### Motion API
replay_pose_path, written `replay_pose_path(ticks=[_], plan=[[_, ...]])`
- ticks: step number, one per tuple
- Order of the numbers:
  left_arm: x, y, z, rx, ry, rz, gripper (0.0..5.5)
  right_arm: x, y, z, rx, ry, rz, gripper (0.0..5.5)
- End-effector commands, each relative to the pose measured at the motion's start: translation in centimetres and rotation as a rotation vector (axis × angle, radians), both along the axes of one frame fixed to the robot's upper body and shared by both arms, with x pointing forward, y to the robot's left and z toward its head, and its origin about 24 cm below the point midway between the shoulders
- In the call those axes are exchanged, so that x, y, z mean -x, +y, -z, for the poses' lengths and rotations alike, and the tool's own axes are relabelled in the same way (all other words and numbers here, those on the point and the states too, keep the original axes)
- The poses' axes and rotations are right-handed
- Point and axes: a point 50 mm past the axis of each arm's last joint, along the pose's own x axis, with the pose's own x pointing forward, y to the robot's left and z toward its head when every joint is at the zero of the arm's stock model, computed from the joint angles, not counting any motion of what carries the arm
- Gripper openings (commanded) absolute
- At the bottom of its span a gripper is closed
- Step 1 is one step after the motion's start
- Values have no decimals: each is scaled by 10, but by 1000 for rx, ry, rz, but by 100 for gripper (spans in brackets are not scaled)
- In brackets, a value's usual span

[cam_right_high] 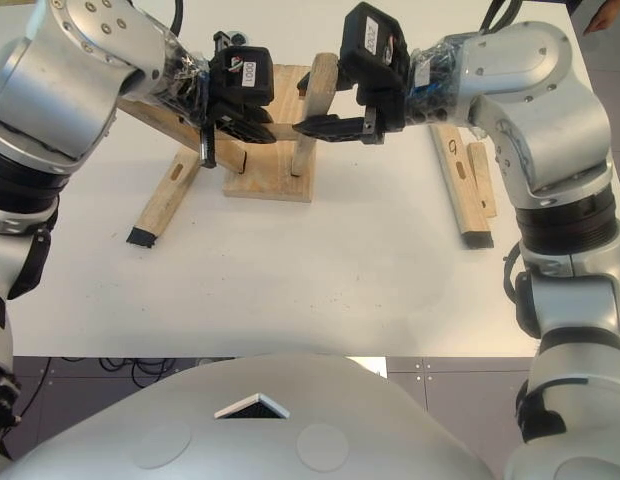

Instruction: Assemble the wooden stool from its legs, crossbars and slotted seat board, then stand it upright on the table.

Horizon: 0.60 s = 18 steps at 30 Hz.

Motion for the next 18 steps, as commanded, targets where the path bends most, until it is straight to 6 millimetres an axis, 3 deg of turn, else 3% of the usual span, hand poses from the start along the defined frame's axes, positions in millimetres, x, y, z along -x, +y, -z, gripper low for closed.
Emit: replay_pose_path(ticks=[1, 4, 5, 6, 11, 13, 18], plan=[[36, -8, 97, -62, 403, -56, 38, 32, 54, 38, -3, 186, -257, 203], [35, -13, 98, -41, 393, -34, 38, 32, 60, 34, -45, 205, -236, 203], [33, -14, 96, -20, 383, -38, 38, 30, 60, 35, -52, 210, -212, 239], [30, -15, 92, 0, 373, -42, 74, 29, 58, 35, -50, 209, -194, 247], [10, -17, 50, 88, 277, -45, 149, 26, 49, 31, -57, 203, -140, 344], [4, -15, 35, 96, 240, -40, 151, 23, 46, 27, -59, 194, -123, 378], [-2, -1, 4, 89, 161, -17, 151, 17, 36, 26, -58, 188, -83, 383]])
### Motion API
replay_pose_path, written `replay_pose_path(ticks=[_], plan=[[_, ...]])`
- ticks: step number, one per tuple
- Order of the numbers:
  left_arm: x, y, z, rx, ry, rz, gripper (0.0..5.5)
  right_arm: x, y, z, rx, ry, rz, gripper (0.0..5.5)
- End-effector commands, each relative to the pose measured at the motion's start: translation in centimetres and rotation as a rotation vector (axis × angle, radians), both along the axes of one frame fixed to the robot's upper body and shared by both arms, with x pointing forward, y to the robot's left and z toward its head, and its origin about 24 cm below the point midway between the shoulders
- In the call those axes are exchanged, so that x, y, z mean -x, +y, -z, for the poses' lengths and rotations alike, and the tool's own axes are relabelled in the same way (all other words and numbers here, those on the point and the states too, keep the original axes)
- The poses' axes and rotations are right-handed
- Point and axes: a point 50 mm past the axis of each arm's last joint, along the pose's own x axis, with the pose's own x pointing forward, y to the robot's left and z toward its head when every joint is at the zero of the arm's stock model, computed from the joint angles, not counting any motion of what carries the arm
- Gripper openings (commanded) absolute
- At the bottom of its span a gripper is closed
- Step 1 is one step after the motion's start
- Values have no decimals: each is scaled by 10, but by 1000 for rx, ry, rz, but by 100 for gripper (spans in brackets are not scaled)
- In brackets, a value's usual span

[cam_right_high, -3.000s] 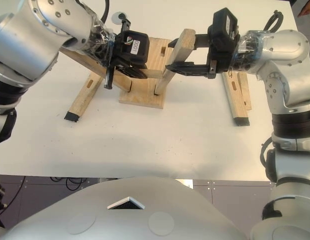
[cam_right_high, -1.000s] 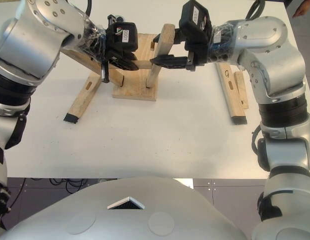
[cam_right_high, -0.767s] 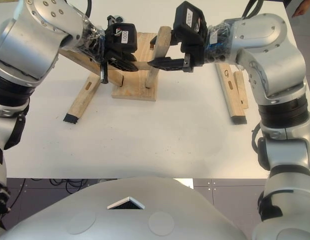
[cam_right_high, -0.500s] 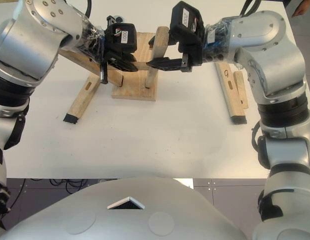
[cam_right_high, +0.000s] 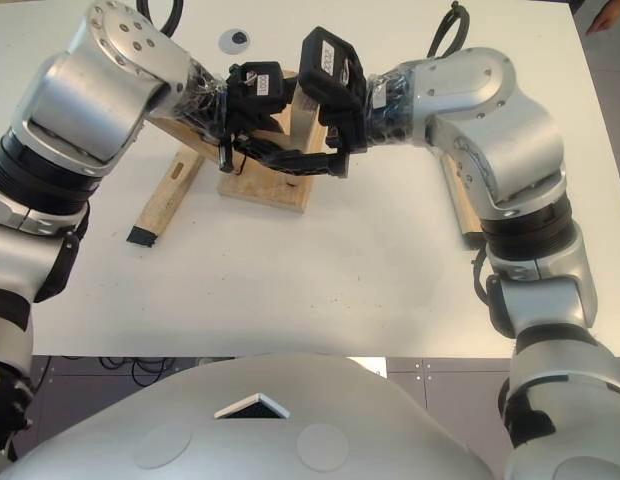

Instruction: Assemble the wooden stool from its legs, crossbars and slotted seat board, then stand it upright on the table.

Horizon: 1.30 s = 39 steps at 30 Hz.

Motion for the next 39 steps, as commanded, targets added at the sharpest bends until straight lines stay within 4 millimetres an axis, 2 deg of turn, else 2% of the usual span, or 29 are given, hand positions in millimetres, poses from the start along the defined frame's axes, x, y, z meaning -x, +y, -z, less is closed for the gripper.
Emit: replay_pose_path(ticks=[1, 6, 13, 17, 20, 23, 24, 27, 29, 32, 35, 37, 39], plan=[[2, 8, -14, 24, 24, 41, 151, 7, 3, 16, 3, 86, -45, 383], [6, 20, -44, 39, -31, 61, 151, 10, -10, 21, 13, 99, -15, 383], [5, 33, -81, 124, -116, 46, 151, 17, -17, 29, 8, 122, 8, 383], [2, 51, -126, 308, -212, -50, 151, 22, -27, 34, 20, 132, 39, 383], [-12, 79, -166, 567, -431, -239, 151, 25, -34, 33, -14, 134, 69, 383], [-25, 110, -179, 761, -548, -453, 123, 17, -40, 25, -96, 113, 169, 387], [-29, 120, -172, 794, -552, -517, 104, 15, -42, 26, -97, 106, 199, 387], [-40, 149, -126, 764, -556, -733, 57, 13, -56, 43, 6, 68, 348, 340], [-38, 166, -91, 688, -562, -828, 27, 6, -66, 54, 80, 40, 537, 309], [-30, 184, -46, 610, -535, -940, 0, 10, -63, 64, 83, 36, 705, 260], [-23, 174, -9, 551, -483, -1017, 0, 19, -64, 67, 59, 102, 741, 206], [-15, 154, 15, 497, -478, -1043, 0, 20, -83, 68, 135, 87, 771, 172], [-8, 140, 30, 476, -478, -1091, 0, 13, -101, 68, 217, 21, 832, 142]])
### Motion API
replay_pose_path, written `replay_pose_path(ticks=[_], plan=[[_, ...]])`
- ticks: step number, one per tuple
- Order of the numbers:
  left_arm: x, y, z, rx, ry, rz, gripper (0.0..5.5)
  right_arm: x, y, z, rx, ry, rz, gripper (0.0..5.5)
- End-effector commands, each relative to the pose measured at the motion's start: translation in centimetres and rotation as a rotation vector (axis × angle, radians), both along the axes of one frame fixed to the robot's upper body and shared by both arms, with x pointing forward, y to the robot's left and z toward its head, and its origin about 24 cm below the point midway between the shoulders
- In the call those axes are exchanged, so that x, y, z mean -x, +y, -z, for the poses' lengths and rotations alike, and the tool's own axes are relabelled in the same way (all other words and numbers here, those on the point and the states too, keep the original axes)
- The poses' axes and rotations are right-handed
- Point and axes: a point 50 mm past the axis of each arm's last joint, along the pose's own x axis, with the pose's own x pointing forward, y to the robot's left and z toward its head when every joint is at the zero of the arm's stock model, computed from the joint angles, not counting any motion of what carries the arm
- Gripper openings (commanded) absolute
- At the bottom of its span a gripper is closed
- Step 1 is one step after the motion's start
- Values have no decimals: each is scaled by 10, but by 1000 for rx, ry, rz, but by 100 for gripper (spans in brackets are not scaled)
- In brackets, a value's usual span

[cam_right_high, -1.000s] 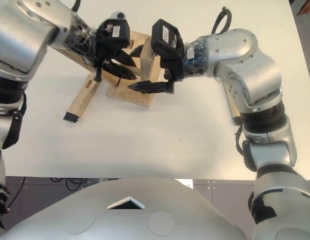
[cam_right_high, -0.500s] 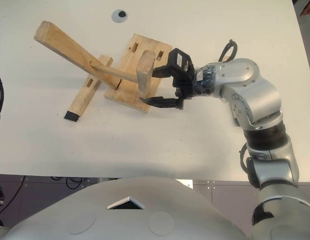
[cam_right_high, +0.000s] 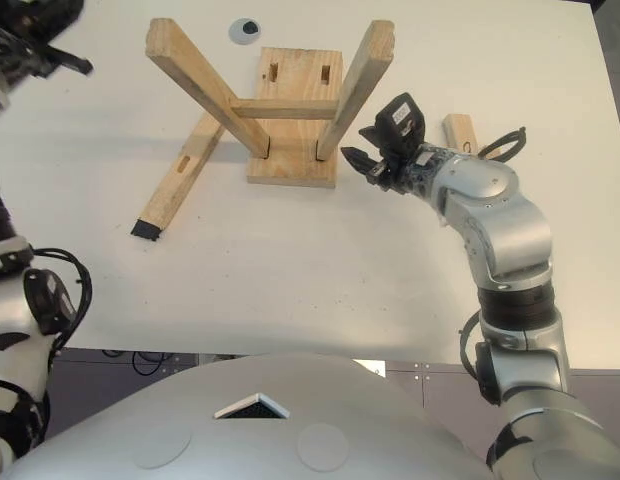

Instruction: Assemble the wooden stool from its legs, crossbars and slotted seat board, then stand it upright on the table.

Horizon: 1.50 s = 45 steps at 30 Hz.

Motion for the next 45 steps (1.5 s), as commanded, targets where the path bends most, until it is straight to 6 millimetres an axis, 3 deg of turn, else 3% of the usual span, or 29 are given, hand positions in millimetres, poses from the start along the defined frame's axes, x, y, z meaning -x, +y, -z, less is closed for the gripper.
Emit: replay_pose_path(ticks=[1, 4, 8, 13, 16, 20, 24, 29, 31, 35, 37, 41, 45], plan=[[14, -32, 33, 19, 62, -81, 0, -14, -35, -1, 193, -69, 131, 130], [19, -53, 50, 106, 146, -116, 0, -30, -30, 4, 304, -202, 229, 74], [21, -72, 56, 105, 228, -82, 0, -46, 25, -13, 185, -364, 258, 4], [15, -100, 49, 94, 220, 13, 0, -43, 99, -25, 126, -400, 60, 1], [3, -122, 47, 64, 209, 113, 0, -33, 110, -18, 158, -379, -55, 1], [-12, -120, 55, -8, 224, 124, 0, -24, 117, -21, 188, -380, -215, 1], [-42, -112, 55, 5, 219, 71, 0, -22, 135, -31, 154, -387, -297, 1], [-65, -128, 49, 8, 198, 125, 0, -14, 153, -38, 126, -393, -389, 1], [-71, -129, 48, -47, 169, 137, 0, -16, 152, -36, 142, -386, -398, 1], [-71, -91, 37, -49, 113, 82, 0, -43, 114, -31, 214, -355, -299, 1], [-59, -71, 35, -7, 121, 81, 0, -56, 92, -20, 290, -340, -253, 1], [-19, -33, 33, -30, 216, 125, 0, -81, 52, 8, 421, -294, -149, 1], [46, -22, 38, -220, 440, 382, 0, -95, 32, 31, 496, -235, -128, 1]])
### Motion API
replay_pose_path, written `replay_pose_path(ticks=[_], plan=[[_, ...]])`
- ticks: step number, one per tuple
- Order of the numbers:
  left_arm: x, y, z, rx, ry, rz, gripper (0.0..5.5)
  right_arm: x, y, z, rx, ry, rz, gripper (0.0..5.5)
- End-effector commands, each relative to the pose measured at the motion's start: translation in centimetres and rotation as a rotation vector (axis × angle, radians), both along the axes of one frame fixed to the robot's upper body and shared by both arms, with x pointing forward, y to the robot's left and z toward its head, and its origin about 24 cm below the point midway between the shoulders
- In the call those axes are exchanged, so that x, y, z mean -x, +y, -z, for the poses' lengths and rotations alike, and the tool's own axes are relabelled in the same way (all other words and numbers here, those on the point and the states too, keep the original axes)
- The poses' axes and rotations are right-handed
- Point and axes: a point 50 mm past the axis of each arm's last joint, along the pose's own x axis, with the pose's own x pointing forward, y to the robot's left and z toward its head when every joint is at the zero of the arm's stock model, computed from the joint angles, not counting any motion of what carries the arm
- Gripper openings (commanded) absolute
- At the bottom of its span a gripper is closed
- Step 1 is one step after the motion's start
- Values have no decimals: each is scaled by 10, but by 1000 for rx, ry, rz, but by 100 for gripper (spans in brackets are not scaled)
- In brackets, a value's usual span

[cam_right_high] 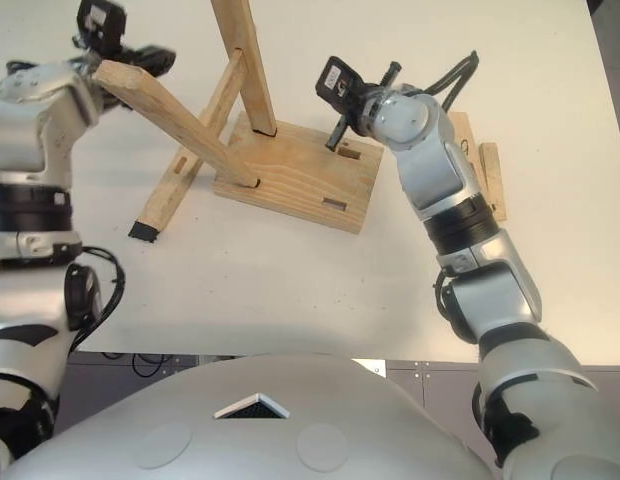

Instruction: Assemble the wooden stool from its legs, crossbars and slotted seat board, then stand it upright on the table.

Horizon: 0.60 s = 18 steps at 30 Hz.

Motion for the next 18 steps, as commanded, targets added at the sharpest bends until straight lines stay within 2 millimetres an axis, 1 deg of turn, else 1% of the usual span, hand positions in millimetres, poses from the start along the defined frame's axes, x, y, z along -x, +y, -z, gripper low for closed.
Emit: replay_pose_path(ticks=[1, 3, 4, 6, 9, 11, 13, 15, 18], plan=[[68, 5, 1, -159, 235, 298, 0, -15, -21, 13, 81, 27, 24, 1], [94, 7, 6, -192, 339, 386, 0, -16, -24, 21, 102, 67, -4, 1], [101, 6, 8, -201, 369, 418, 0, -15, -26, 24, 117, 81, -20, 1], [109, -2, 11, -175, 397, 468, 0, -11, -32, 30, 113, 134, -45, 1], [117, -21, 19, -108, 415, 517, 0, -4, -37, 33, 156, 191, -125, 1], [108, -32, 38, -87, 382, 437, 0, 3, -38, 33, 179, 213, -182, 1], [97, -44, 56, -58, 363, 362, 0, 14, -41, 34, 184, 256, -235, 1], [91, -52, 65, 5, 368, 326, 0, 25, -41, 33, 186, 289, -283, 1], [68, -61, 75, 57, 313, 240, 0, 52, -32, 25, 89, 361, -390, 1]])
